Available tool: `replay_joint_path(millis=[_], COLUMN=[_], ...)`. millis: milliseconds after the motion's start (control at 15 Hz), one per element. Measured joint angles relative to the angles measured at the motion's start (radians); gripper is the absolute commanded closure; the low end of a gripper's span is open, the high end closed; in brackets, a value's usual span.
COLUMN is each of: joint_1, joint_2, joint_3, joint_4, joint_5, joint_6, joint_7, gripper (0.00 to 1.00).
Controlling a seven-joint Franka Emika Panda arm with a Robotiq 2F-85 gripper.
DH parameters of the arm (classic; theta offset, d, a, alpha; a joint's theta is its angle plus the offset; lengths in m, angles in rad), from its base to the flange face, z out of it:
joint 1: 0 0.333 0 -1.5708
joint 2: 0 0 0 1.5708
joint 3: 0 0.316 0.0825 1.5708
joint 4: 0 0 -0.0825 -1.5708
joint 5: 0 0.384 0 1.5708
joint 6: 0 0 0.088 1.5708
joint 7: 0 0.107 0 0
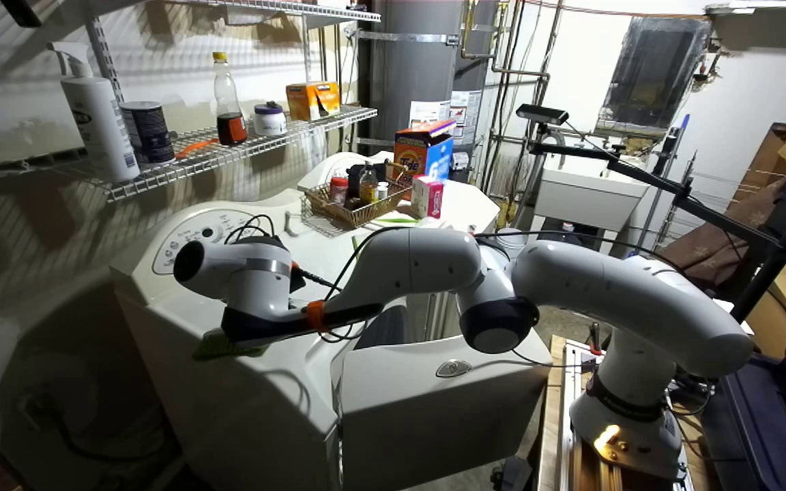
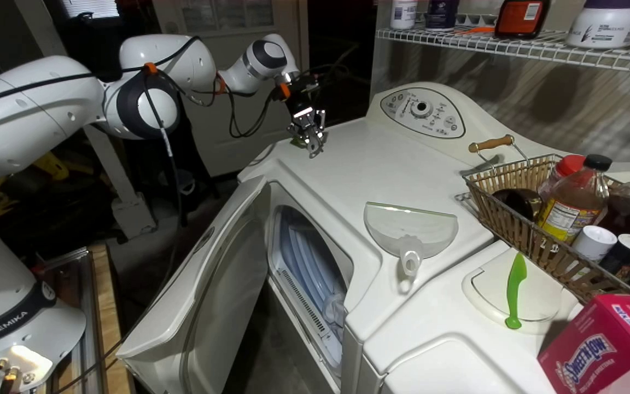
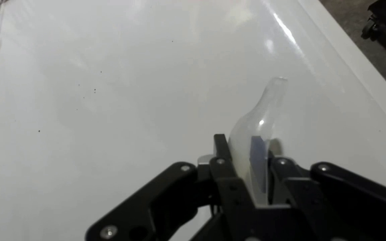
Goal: Use the green hand broom to sweep the top of the left washing machine
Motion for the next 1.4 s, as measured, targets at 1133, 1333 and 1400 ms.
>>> replay_joint_path(millis=[1133, 1333, 1400], joint_1=[0.138, 0.145, 0.145], joint_2=[0.018, 0.026, 0.029], joint_3=[-0.07, -0.07, -0.07], joint_4=[-0.001, -0.002, -0.002], joint_5=[-0.156, -0.176, -0.185], joint_6=[-0.549, -0.605, -0.605], joint_7=[0.301, 0.388, 0.41], gripper=[0.95, 0.95, 0.95])
